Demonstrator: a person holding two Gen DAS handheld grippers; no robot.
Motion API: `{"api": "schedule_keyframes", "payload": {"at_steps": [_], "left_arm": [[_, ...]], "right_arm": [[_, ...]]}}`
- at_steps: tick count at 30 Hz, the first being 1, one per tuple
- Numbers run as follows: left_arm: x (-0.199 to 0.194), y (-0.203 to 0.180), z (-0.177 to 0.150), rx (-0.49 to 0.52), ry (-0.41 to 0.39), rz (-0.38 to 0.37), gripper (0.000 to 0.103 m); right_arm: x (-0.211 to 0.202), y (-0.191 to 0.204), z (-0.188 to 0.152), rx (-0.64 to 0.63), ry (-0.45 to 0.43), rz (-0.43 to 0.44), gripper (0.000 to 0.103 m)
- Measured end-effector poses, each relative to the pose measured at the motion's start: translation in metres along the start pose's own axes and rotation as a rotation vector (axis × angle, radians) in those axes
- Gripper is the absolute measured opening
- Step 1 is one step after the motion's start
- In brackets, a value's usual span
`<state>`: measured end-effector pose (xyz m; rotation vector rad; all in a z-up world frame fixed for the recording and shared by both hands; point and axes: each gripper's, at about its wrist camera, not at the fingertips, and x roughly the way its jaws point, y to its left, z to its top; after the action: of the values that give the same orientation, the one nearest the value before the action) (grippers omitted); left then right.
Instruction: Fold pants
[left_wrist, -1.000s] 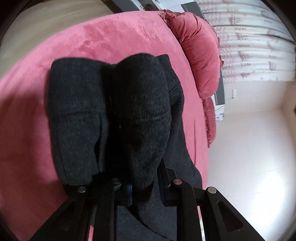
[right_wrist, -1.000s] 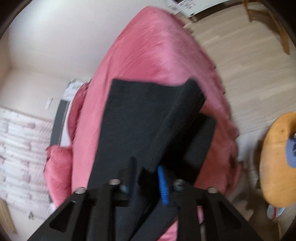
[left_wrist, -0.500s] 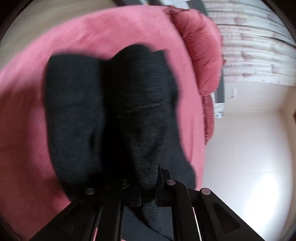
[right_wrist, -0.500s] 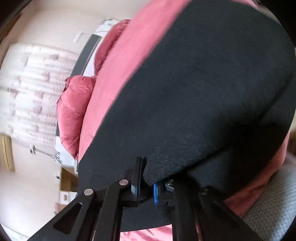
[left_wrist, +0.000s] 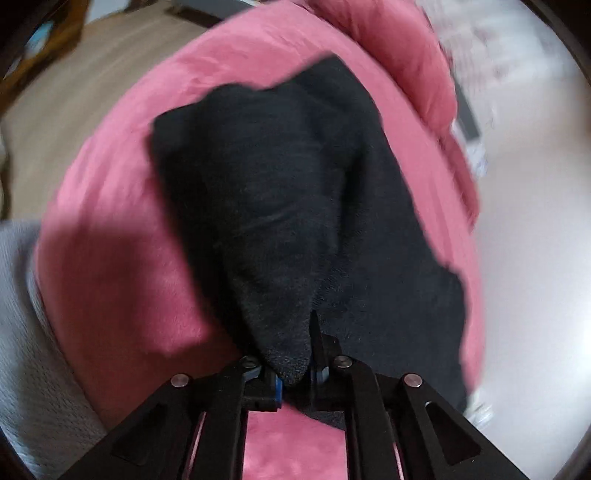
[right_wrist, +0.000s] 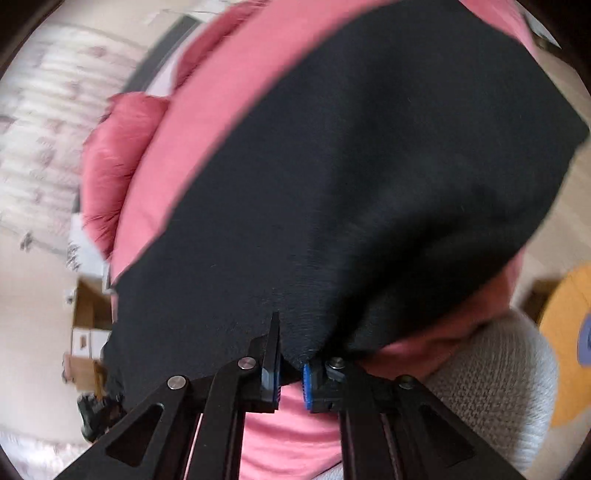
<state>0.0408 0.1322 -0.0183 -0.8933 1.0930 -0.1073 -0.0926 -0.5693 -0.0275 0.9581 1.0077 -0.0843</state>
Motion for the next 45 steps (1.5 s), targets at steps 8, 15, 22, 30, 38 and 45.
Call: {"api": "schedule_keyframes", "payload": {"at_steps": [8,15,22,30,38,45], "left_arm": [[-0.025,0.037,0.009,-0.152,-0.032,-0.085,0.028],[-0.057,0.075,0.022,-0.372,-0.211,-0.222,0.057],[-0.059,0.064,0.03,-0.207,-0.231,-0.103,0.03],[-0.064,0.007,0.047,-0.004,-0.308,-0.013,0.02],[-0.056,0.044,0.034,-0.191,-0.326,0.161,0.056],[-0.072,-0.049,0.01,0.097,-0.553,0.203,0.061]], "right_arm": [[-0.027,-0.007,0.006,0.029,-0.072,-0.081,0.03],[-0.042,-0.003,-0.002,0.059,-0.163,-0.252,0.032],[-0.044,0.073,-0.013,-0.202,-0.388,-0.448,0.035],[0.056,0.131,-0.029,-0.451,-0.216,-0.331,0.035],[0.068,0.113,-0.043,-0.485,-0.215,-0.306,0.038],[0.08,0.114,-0.034,-0.531,-0.199,-0.348,0.05]]}}
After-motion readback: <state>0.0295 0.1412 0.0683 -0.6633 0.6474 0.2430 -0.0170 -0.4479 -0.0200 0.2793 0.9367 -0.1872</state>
